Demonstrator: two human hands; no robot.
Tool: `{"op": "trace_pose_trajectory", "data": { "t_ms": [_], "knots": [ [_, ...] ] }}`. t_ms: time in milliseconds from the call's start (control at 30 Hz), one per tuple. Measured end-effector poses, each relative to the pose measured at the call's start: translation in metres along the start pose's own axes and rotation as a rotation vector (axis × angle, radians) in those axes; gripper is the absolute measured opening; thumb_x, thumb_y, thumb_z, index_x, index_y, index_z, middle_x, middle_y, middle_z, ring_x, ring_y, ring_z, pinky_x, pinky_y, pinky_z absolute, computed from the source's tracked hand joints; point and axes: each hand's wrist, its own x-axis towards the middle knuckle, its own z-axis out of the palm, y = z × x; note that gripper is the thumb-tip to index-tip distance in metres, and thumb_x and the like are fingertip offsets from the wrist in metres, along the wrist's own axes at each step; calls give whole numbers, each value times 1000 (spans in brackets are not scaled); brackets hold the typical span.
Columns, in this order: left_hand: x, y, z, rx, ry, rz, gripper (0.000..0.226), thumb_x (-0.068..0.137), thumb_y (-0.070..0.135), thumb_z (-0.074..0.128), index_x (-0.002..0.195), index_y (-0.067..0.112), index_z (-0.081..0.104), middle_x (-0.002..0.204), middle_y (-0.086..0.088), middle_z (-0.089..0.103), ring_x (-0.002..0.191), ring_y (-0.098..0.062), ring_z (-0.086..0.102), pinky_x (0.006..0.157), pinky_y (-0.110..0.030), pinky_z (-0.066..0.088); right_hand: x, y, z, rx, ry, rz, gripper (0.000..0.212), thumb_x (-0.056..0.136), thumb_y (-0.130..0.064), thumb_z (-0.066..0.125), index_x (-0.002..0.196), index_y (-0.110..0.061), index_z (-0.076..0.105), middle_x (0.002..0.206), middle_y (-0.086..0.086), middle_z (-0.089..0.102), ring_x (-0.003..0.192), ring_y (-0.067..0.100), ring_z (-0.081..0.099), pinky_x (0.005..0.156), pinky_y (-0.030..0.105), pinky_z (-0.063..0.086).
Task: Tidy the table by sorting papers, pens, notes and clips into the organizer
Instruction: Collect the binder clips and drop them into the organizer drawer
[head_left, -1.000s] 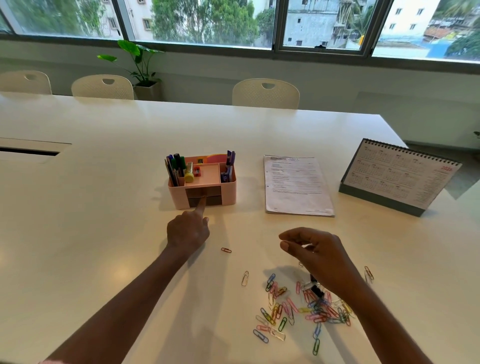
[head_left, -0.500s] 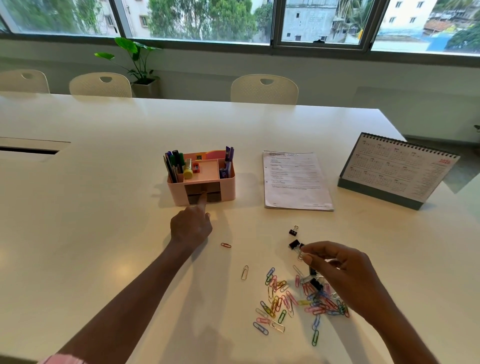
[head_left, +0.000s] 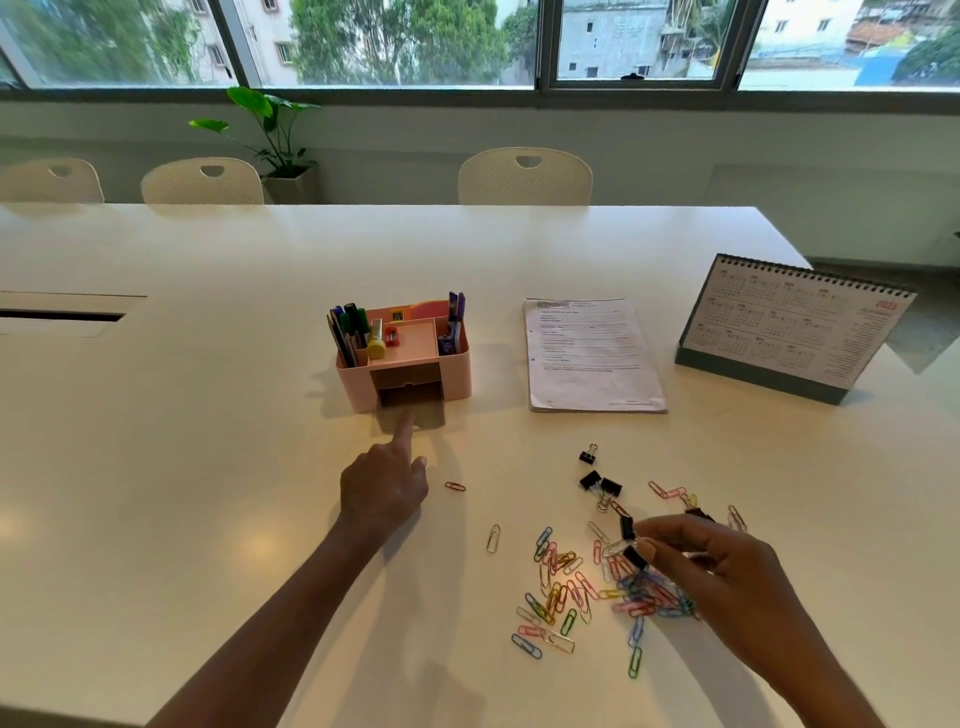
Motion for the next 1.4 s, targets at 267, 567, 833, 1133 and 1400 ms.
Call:
{"op": "trace_pose_trajectory", "data": {
  "t_ms": [267, 567, 833, 1133, 1400],
  "knots": [
    [-4, 1, -7, -22, -33, 5, 74, 105, 42, 58, 166, 23, 21, 85, 6, 64, 66, -12, 61, 62, -26, 56, -7, -8, -1, 29, 14, 10, 16, 91, -26, 79, 103, -37, 81, 98, -23, 78, 97, 2, 74, 76, 28, 65],
    [-26, 18, 2, -302, 22, 128, 62, 99, 32, 70, 155, 23, 48, 85, 1, 71, 68, -15, 65, 65, -29, 58, -25, 14, -31, -99, 192, 65, 29, 83, -13, 87, 104, -32, 82, 98, -21, 78, 89, 1, 73, 73, 14, 54],
    [-28, 86, 7, -549, -159, 362, 35, 96, 26, 75, 131, 28, 71, 108, 3, 71, 84, -3, 65, 75, -26, 56, -22, 20, -7, -308, 153, -18, 19, 87, -19, 84, 105, -25, 82, 96, -13, 76, 80, 3, 70, 75, 26, 60],
    [-5, 148, 29, -431, -252, 623, 47, 90, 13, 79, 133, 30, 70, 124, 6, 66, 102, -7, 64, 81, -31, 59, 6, -2, 44, -725, 114, -115, 31, 101, -39, 66, 122, -17, 73, 105, -1, 71, 90, 15, 64, 76, 29, 58],
    [-3, 146, 34, -398, -203, 701, 27, 91, 17, 79, 117, 21, 74, 113, 2, 70, 97, -11, 65, 78, -34, 61, 1, 4, 44, -791, 37, -117, 22, 98, -29, 73, 113, -14, 75, 105, 1, 70, 93, 16, 67, 76, 28, 61]
  ]
}}
